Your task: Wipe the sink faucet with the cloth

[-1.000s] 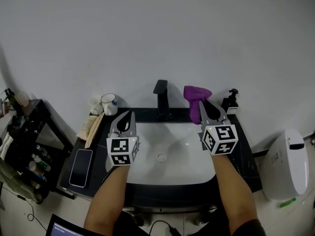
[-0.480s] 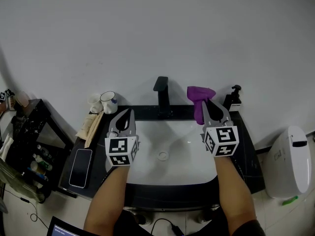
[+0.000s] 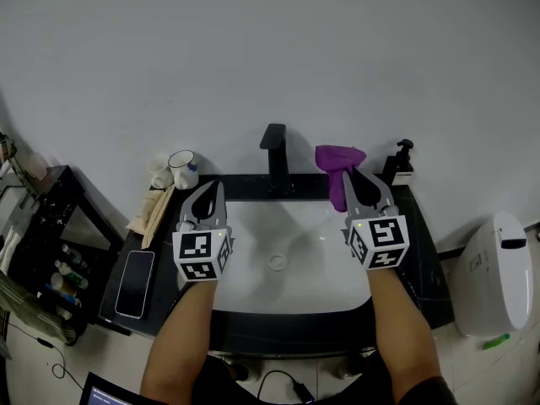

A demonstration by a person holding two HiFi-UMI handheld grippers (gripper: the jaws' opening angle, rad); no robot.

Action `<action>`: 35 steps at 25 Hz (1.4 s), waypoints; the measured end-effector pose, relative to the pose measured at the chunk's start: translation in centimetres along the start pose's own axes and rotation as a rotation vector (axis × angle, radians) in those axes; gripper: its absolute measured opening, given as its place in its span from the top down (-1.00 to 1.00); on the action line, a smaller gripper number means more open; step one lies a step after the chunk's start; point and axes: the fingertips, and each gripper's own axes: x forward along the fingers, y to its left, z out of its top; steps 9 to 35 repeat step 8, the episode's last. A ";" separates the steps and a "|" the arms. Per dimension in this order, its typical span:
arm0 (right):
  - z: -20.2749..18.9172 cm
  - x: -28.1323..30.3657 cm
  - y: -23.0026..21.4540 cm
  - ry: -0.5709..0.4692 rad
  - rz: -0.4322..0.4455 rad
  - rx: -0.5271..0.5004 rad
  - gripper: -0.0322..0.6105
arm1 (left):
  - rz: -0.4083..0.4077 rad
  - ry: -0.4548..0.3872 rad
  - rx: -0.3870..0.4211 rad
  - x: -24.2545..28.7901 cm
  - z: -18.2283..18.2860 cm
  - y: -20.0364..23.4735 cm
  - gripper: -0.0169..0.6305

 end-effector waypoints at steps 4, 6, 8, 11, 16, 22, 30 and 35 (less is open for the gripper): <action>0.0 0.0 0.3 -0.001 0.006 -0.010 0.78 | -0.008 -0.009 0.004 0.0 0.2 -0.1 0.90; -0.1 0.1 0.3 0.001 0.005 -0.010 0.78 | -0.011 -0.014 0.009 0.0 0.3 -0.1 0.90; -0.1 0.3 0.4 0.002 0.004 -0.007 0.78 | -0.012 -0.017 0.016 0.0 0.4 0.1 0.90; -0.1 0.3 0.4 0.002 0.004 -0.007 0.78 | -0.012 -0.017 0.016 0.0 0.4 0.1 0.90; -0.1 0.3 0.4 0.002 0.004 -0.007 0.78 | -0.012 -0.017 0.016 0.0 0.4 0.1 0.90; -0.1 0.3 0.4 0.002 0.004 -0.007 0.78 | -0.012 -0.017 0.016 0.0 0.4 0.1 0.90; -0.1 0.3 0.4 0.002 0.004 -0.007 0.78 | -0.012 -0.017 0.016 0.0 0.4 0.1 0.90; -0.1 0.3 0.4 0.002 0.004 -0.007 0.78 | -0.012 -0.017 0.016 0.0 0.4 0.1 0.90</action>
